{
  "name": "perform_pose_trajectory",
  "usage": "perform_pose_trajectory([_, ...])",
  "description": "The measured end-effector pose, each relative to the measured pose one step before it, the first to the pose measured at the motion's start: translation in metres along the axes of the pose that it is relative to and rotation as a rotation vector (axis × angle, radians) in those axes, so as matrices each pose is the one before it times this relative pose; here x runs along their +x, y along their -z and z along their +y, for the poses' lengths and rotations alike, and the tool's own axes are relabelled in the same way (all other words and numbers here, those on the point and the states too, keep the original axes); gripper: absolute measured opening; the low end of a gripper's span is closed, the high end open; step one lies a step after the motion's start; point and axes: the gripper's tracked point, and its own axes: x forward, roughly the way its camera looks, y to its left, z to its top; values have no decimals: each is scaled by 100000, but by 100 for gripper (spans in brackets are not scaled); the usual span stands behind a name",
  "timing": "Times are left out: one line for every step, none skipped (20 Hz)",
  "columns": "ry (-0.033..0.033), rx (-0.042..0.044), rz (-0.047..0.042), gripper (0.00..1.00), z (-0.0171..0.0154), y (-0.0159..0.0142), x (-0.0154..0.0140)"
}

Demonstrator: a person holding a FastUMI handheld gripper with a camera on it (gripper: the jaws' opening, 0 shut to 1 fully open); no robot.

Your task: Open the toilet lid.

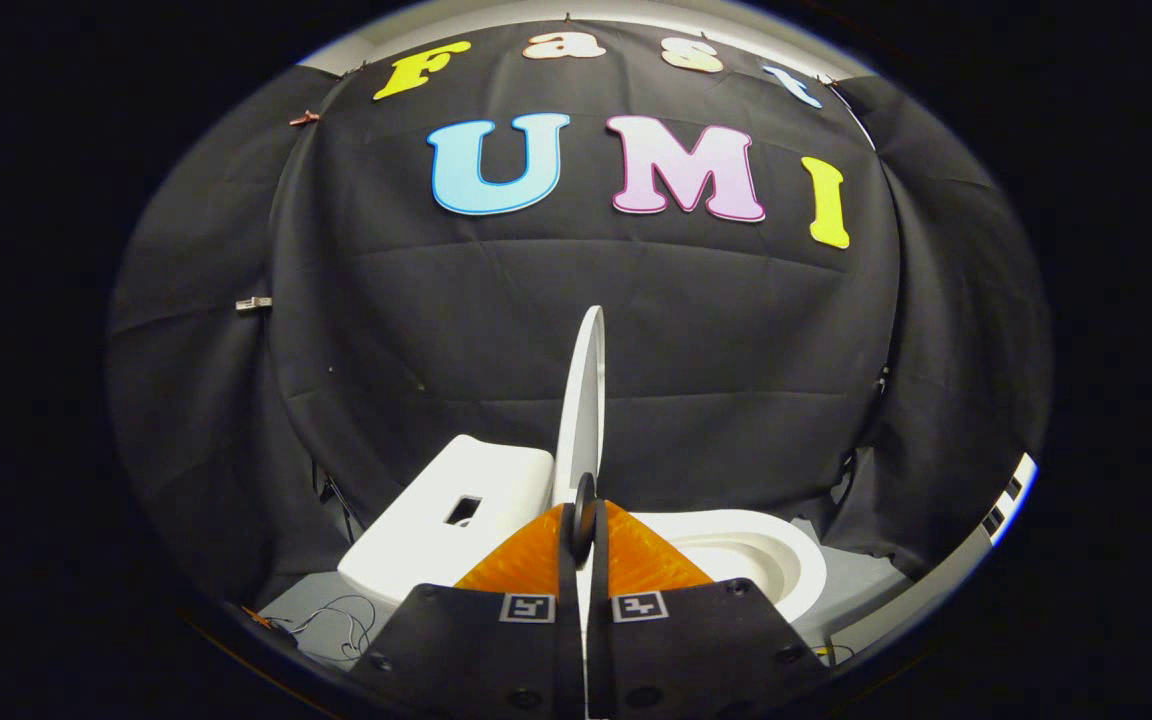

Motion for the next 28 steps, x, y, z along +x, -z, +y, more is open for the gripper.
perform_pose_trajectory([1816,-965,-95,6,576,-13,-53])
perform_pose_trajectory([1865,-1090,-207,6,418,172,-144])
perform_pose_trajectory([935,-2062,-559,6,643,59,219])
perform_pose_trajectory([-472,-1573,-356,6,849,122,-25])
perform_pose_trajectory([-593,-1629,-374,6,849,84,-104])
perform_pose_trajectory([-296,-1376,-99,6,793,76,-52])
perform_pose_trajectory([867,-1265,4,6,560,160,104])
perform_pose_trajectory([312,-1375,-379,7,522,4,-159])
perform_pose_trajectory([37,-667,-247,7,552,139,180])
perform_pose_trajectory([-216,-189,34,7,483,75,27])
perform_pose_trajectory([-455,-149,593,7,667,307,-217])
perform_pose_trajectory([-767,-314,421,8,601,177,-62])
perform_pose_trajectory([-774,-968,84,8,535,96,29])
perform_pose_trajectory([-359,-1108,-655,8,327,-27,-34])
perform_pose_trajectory([442,-907,-204,8,65,41,11])
perform_pose_trajectory([326,-520,-111,9,94,123,43])
perform_pose_trajectory([-674,-7,563,9,312,444,-30])
perform_pose_trajectory([-1151,349,1006,11,366,332,-48])
perform_pose_trajectory([-870,-2,89,12,154,-4,143])
perform_pose_trajectory([202,-1303,-1157,16,-95,-435,-212])
perform_pose_trajectory([614,-1787,-1363,19,-214,-456,45])
perform_pose_trajectory([-1367,-376,4,25,298,-20,-58])
perform_pose_trajectory([-1185,-8,1100,28,208,381,233])
perform_pose_trajectory([-1651,1009,617,41,301,-70,-355])
perform_pose_trajectory([-763,233,332,54,251,24,340])
perform_pose_trajectory([-69,-752,-1078,67,-67,-342,-164])
perform_pose_trajectory([719,-1453,-2062,81,-210,-376,-112])
perform_pose_trajectory([-587,-680,-920,94,97,-174,20])
